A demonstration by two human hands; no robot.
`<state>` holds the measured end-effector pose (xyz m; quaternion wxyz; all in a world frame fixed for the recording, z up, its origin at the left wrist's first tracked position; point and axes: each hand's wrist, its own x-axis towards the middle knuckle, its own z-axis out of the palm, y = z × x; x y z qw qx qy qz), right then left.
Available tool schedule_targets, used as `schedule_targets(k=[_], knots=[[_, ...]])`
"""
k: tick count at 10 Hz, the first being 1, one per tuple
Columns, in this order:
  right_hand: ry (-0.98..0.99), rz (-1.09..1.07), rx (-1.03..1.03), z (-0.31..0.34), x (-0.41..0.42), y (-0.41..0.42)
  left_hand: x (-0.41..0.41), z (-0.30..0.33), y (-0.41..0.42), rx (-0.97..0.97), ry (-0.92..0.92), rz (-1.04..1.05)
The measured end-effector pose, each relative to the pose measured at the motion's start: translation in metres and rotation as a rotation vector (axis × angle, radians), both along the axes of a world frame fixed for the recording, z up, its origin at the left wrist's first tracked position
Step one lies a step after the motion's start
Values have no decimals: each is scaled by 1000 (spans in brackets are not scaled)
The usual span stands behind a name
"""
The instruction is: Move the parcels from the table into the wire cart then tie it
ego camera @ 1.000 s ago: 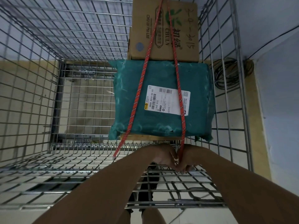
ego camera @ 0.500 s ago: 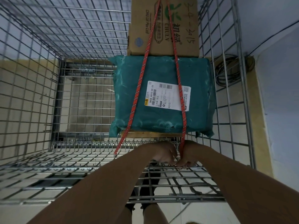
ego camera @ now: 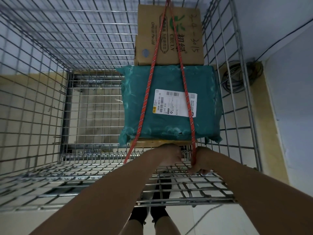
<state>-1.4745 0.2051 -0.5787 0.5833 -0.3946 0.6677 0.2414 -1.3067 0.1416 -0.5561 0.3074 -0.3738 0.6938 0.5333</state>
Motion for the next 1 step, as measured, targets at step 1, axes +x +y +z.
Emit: schedule_targets(k=[1], knots=[[-13, -129, -36, 20, 3, 1, 10, 17, -4, -123, -19, -1]])
